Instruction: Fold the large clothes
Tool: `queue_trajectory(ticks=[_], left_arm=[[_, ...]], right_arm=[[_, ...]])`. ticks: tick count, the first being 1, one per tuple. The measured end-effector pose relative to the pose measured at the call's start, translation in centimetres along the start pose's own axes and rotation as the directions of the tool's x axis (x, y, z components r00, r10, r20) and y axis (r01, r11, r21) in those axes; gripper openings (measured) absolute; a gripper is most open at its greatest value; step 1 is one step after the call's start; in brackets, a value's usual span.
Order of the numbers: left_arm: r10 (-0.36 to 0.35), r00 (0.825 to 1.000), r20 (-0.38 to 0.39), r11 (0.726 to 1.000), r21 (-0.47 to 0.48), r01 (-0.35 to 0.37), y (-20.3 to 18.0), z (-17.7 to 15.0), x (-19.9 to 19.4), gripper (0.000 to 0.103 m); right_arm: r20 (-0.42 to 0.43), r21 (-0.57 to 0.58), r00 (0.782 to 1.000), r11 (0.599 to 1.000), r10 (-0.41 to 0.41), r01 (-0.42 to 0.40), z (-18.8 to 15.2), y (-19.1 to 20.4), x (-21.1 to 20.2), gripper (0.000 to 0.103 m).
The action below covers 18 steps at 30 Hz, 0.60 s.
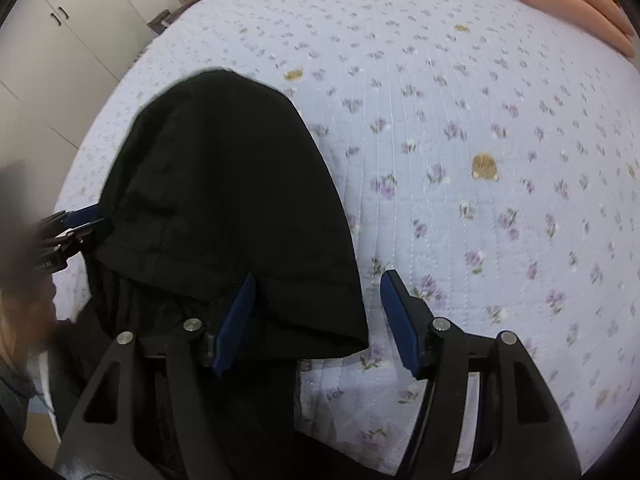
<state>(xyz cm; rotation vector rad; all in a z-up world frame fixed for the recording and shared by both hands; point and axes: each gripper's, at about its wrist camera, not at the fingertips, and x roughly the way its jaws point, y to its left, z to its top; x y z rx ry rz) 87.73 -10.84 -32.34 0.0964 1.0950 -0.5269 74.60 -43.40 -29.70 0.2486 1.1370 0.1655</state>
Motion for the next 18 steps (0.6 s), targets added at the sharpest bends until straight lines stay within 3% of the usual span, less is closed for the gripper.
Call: queue_trajectory(ticks=[3,6,13,14,16,18], left_arm=[[-0.017,1.0,0.025,1.0,-0.001,0.017,-0.1,0.8,-0.7,0.067],[-0.019,1.0,0.003,1.0,0.0,0.019,-0.4,1.3,0.1,0.067],[-0.076,0.996,-0.052,0.997,-0.029,0.075,-0.9,1.8,2.8,0.067],[-0.065,0.997,-0.046,0.998,-0.013,0.065,-1.3,1.8,2.8,0.063],[-0.028,0.999,-0.029,0.999,0.035,0.029,-2.2,1.7,2.7,0.052],[0.005,1.0,-0.003,0.997,0.076,-0.005,-3.1,1.5,1.7,0.025]], right_arm=[[0.016,0.002,1.0,1.0,-0.01,0.01,0.8,-0.3,-0.7,0.063],[0.002,0.014,1.0,1.0,0.0,0.0,1.5,-0.5,-0.1,0.063],[-0.067,0.083,0.99,0.989,0.124,-0.119,2.5,0.2,3.6,0.066],[-0.065,0.084,0.991,0.99,0.117,-0.112,2.6,0.5,3.8,0.068],[-0.064,0.035,0.993,0.995,0.094,-0.092,2.8,1.6,3.6,0.065],[-0.056,-0.01,0.995,0.996,0.084,-0.085,2.5,2.5,3.0,0.041]])
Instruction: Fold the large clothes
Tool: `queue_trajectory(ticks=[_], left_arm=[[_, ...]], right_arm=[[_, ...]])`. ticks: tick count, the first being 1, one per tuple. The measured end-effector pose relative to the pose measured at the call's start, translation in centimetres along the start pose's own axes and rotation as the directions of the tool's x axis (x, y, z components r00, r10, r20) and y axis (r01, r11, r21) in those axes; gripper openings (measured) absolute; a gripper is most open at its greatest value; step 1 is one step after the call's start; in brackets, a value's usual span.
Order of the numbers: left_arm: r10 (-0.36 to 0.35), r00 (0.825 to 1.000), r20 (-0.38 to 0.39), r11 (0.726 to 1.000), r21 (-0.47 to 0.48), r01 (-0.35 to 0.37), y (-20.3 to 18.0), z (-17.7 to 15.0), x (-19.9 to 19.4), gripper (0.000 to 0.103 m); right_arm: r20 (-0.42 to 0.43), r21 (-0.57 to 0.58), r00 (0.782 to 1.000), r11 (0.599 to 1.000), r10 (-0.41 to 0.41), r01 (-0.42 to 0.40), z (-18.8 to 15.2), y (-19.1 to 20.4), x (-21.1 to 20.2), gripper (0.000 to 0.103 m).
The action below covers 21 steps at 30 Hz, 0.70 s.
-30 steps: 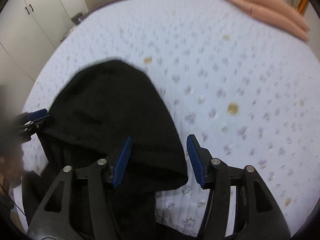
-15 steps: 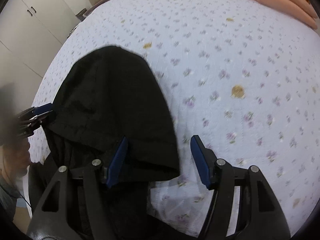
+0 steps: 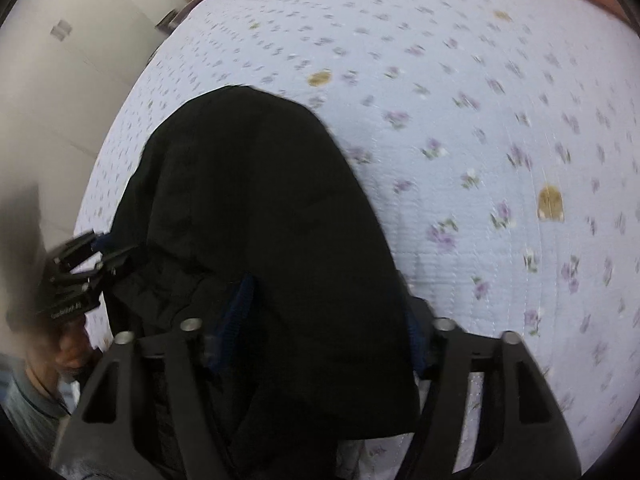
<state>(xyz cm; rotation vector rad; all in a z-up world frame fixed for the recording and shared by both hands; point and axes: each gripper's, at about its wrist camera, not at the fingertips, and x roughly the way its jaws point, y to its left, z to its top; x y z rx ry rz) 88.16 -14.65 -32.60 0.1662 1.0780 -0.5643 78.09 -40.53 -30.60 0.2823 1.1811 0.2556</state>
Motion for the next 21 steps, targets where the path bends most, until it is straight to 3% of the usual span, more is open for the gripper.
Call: queue_trajectory(ticks=[2,3,10,16,18,21], left_arm=[[0.035,0.999,0.026,0.999,0.032,-0.036,-0.8,-0.2,-1.2,0.017],[0.042,0.998,0.04,0.998,0.04,-0.044,-1.1,-0.4,-1.9,0.014],[0.139,0.975,0.173,0.971,0.169,-0.168,-5.8,-4.2,-10.9,0.012],[0.199,0.954,0.224,0.95,0.196,-0.244,-9.4,-10.9,-19.0,0.01],[0.217,0.949,0.227,0.945,0.197,-0.263,-10.6,-13.9,-22.0,0.007],[0.204,0.96,0.191,0.956,0.172,-0.237,-11.4,-17.8,-25.6,0.007]], right_arm=[[0.025,-0.044,0.999,0.999,-0.027,0.028,-0.7,0.8,-1.3,0.015],[0.038,-0.055,0.999,0.998,-0.034,0.036,-1.0,1.1,-1.9,0.012],[0.201,-0.188,0.975,0.973,-0.099,0.138,-6.4,6.5,-11.0,0.008],[0.312,-0.305,0.939,0.921,-0.145,0.243,-15.0,11.9,-19.0,0.006],[0.349,-0.334,0.922,0.897,-0.167,0.289,-18.1,13.6,-21.0,0.006],[0.422,-0.385,0.88,0.836,-0.217,0.391,-24.8,16.3,-23.8,0.005]])
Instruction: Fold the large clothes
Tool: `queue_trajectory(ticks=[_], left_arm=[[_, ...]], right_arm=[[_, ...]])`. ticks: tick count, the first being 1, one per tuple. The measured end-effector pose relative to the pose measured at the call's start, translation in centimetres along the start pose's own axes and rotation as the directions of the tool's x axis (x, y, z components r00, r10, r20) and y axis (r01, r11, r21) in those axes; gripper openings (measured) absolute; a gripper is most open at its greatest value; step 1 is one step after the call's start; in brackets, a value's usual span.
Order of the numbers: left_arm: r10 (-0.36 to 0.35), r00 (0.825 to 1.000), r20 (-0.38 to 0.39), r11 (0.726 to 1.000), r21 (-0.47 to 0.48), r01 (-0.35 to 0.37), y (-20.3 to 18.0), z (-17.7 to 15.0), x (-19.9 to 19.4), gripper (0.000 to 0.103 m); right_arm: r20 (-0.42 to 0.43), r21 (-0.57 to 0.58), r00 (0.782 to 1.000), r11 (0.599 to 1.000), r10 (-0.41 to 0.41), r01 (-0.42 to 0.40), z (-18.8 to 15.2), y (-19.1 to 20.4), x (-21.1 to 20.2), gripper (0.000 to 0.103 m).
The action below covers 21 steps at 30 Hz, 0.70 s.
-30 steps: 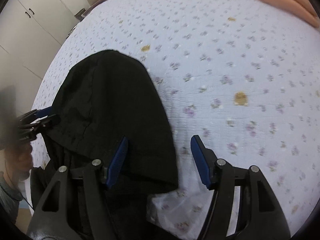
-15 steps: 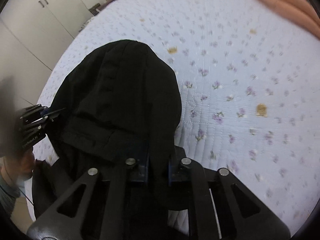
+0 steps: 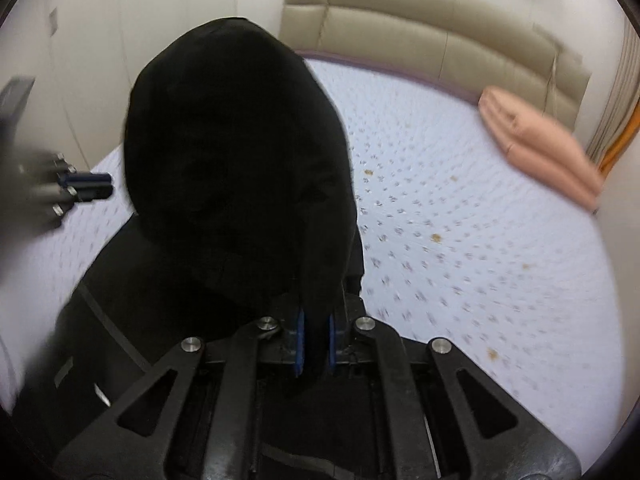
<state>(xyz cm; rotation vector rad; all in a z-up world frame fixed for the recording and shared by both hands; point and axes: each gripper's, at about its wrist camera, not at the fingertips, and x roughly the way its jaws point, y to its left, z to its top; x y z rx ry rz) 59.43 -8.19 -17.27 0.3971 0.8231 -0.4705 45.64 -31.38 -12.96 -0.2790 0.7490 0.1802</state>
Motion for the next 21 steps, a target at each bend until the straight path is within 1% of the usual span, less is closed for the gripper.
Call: queue_trajectory(ticks=[2,4,6,7,8,9,11,12,13,14,15,16,17,18,19,20,21], left_arm=[[-0.002,0.999,-0.04,1.0,-0.012,0.001,-0.6,-3.1,-3.3,0.006],[0.009,0.997,-0.079,1.0,-0.022,-0.011,-0.8,-4.9,-4.7,0.007],[0.016,0.994,-0.111,0.999,-0.047,-0.021,-0.3,-6.1,-5.5,0.008],[0.019,0.993,-0.116,0.998,-0.058,-0.026,0.0,-6.2,-5.5,0.008],[0.014,0.993,-0.115,0.996,-0.081,-0.023,0.5,-6.0,-5.3,0.008],[-0.006,0.994,-0.107,0.994,-0.109,-0.005,1.1,-5.5,-5.0,0.008],[-0.044,0.997,-0.06,0.985,-0.171,0.033,1.7,-4.2,-4.8,0.008],[-0.073,0.997,-0.034,0.978,-0.199,0.065,2.1,-3.4,-4.3,0.008],[-0.103,0.995,-0.017,0.969,-0.229,0.096,2.1,-2.1,-3.4,0.009],[-0.11,0.994,-0.011,0.966,-0.238,0.105,2.0,-1.3,-2.6,0.011],[-0.125,0.992,-0.013,0.963,-0.242,0.119,1.9,-0.6,-1.5,0.018],[-0.147,0.989,-0.022,0.957,-0.257,0.137,1.5,0.3,-0.4,0.02],[-0.173,0.984,-0.039,0.945,-0.287,0.155,1.2,0.9,0.5,0.026],[-0.203,0.978,-0.048,0.932,-0.314,0.178,1.1,1.4,1.1,0.037],[-0.252,0.966,-0.053,0.909,-0.355,0.218,1.1,1.6,1.6,0.045],[-0.271,0.961,-0.06,0.897,-0.378,0.229,1.5,1.6,2.2,0.057],[-0.282,0.957,-0.066,0.887,-0.397,0.234,1.6,1.4,2.3,0.06]], right_arm=[[0.019,-0.084,0.998,0.994,-0.063,0.064,-2.2,2.9,-2.2,0.005],[0.012,-0.169,0.993,0.979,-0.116,0.117,-4.9,5.1,-3.1,0.005],[-0.028,-0.245,0.986,0.957,-0.165,0.153,-7.8,6.2,-2.6,0.005],[-0.065,-0.272,0.979,0.947,-0.195,0.171,-9.2,6.4,-2.0,0.006],[-0.106,-0.274,0.971,0.945,-0.213,0.177,-10.4,6.2,-1.4,0.006],[-0.152,-0.251,0.966,0.954,-0.208,0.166,-11.2,5.5,-1.1,0.006],[-0.227,-0.155,0.958,0.977,-0.177,0.143,-11.8,3.6,-1.0,0.008],[-0.251,-0.091,0.957,0.988,-0.147,0.128,-11.8,2.8,-1.3,0.01],[-0.264,-0.007,0.959,0.995,-0.101,0.103,-11.4,1.8,-1.7,0.011],[-0.266,0.068,0.963,0.995,-0.052,0.072,-10.8,0.9,-2.1,0.018],[-0.262,0.133,0.965,0.99,-0.008,0.045,-10.0,0.4,-2.3,0.036],[-0.248,0.185,0.969,0.982,0.024,0.023,-9.1,0.1,-2.5,0.045],[-0.223,0.239,0.973,0.971,0.067,-0.012,-8.3,0.0,-3.0,0.058],[-0.206,0.271,0.973,0.961,0.105,-0.046,-7.6,0.0,-3.1,0.062],[-0.19,0.3,0.971,0.95,0.148,-0.086,-6.8,0.1,-3.3,0.063],[-0.18,0.311,0.967,0.943,0.18,-0.118,-6.1,0.3,-3.3,0.064],[-0.171,0.309,0.964,0.94,0.205,-0.145,-5.5,0.6,-3.5,0.065]])
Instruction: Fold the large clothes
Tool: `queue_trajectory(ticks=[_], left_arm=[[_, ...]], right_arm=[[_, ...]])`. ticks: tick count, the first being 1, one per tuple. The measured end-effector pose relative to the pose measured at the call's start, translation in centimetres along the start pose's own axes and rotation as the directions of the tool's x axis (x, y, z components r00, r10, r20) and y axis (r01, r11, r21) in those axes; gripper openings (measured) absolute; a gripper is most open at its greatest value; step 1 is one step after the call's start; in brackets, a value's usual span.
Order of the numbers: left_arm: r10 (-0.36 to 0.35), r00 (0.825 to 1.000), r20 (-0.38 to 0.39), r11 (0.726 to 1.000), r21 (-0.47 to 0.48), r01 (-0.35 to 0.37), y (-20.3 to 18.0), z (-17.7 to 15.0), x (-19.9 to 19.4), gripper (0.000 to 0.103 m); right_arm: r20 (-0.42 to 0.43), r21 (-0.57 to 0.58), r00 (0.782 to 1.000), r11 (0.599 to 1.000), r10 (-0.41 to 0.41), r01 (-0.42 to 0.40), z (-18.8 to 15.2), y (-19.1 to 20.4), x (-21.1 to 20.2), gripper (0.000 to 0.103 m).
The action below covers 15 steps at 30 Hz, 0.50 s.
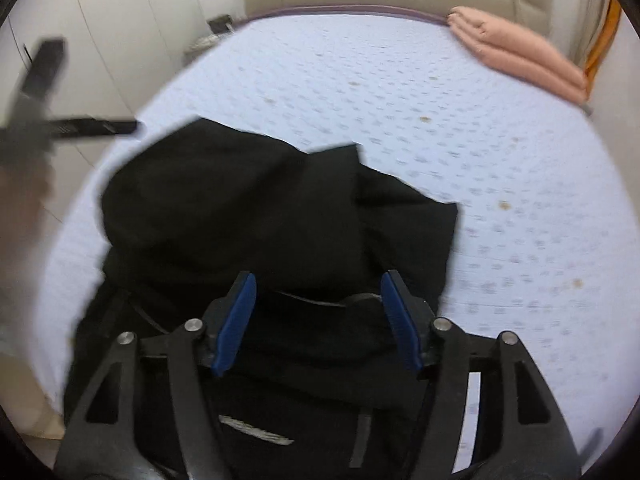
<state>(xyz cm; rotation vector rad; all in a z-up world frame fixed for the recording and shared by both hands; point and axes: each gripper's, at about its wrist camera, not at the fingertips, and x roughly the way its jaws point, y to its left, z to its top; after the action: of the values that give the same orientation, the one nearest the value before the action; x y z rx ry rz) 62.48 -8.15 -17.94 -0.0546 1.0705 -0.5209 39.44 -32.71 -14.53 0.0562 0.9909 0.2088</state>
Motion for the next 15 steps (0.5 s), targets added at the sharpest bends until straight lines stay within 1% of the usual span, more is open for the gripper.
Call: queue_trajectory(ticks=[1,3,4,6,7,8,9,10,11,12,13,14,15], left_arm=[[-0.008,1.0,-0.021,1.0,-0.02,0.008,0.3,0.0,0.4,0.06],[-0.013,0.998,-0.069,0.998,-0.055,0.009,0.3,-0.7,1.0,0.06],[-0.028,0.996,-0.085,0.997,-0.075,0.021,0.7,-0.7,1.6,0.06],[-0.073,0.991,-0.11,0.991,-0.119,0.06,1.0,-0.8,2.3,0.059],[-0.114,0.987,-0.112,0.985,-0.143,0.097,1.2,-0.7,3.2,0.057],[-0.136,0.983,-0.12,0.982,-0.148,0.118,1.1,-0.7,3.8,0.031],[-0.139,0.982,-0.13,0.981,-0.151,0.119,0.9,-0.8,4.2,0.014],[-0.123,0.983,-0.14,0.984,-0.145,0.103,0.6,-1.0,4.6,0.012],[-0.103,0.987,-0.126,0.987,-0.132,0.086,0.2,-1.3,4.5,0.009],[-0.096,0.989,-0.111,0.989,-0.121,0.082,0.0,-1.5,4.2,0.008],[-0.096,0.992,-0.083,0.991,-0.102,0.087,-0.6,-2.1,3.1,0.008],[-0.104,0.992,-0.067,0.991,-0.094,0.098,-0.9,-2.5,2.3,0.007],[-0.109,0.993,-0.055,0.991,-0.08,0.104,-1.4,-3.4,1.0,0.007]], right_arm=[[0.005,-0.012,1.0,1.0,0.019,-0.019,0.3,0.6,-0.2,0.065],[0.02,-0.055,0.999,0.997,0.051,-0.05,0.8,2.4,-0.7,0.072],[0.029,-0.087,0.997,0.994,0.075,-0.072,0.8,3.5,-1.0,0.074],[0.028,-0.145,0.993,0.983,0.114,-0.109,1.1,4.9,-0.7,0.085],[0.019,-0.166,0.992,0.979,0.126,-0.121,1.1,5.5,-0.5,0.087],[-0.005,-0.197,0.991,0.971,0.137,-0.135,1.1,6.2,0.2,0.09],[-0.026,-0.231,0.992,0.965,0.122,-0.125,1.2,6.8,1.4,0.091],[-0.035,-0.256,0.994,0.961,0.099,-0.104,0.9,7.4,2.1,0.092],[-0.051,-0.289,0.997,0.954,0.065,-0.077,0.8,7.9,3.4,0.09],[-0.072,-0.305,0.997,0.951,0.032,-0.052,0.7,8.1,4.5,0.08],[-0.089,-0.307,0.996,0.95,0.027,-0.053,0.6,8.2,4.9,0.065],[-0.109,-0.298,0.993,0.951,0.048,-0.079,0.5,8.0,4.8,0.037],[-0.098,-0.299,0.993,0.95,0.066,-0.093,0.3,7.8,3.9,0.031]])
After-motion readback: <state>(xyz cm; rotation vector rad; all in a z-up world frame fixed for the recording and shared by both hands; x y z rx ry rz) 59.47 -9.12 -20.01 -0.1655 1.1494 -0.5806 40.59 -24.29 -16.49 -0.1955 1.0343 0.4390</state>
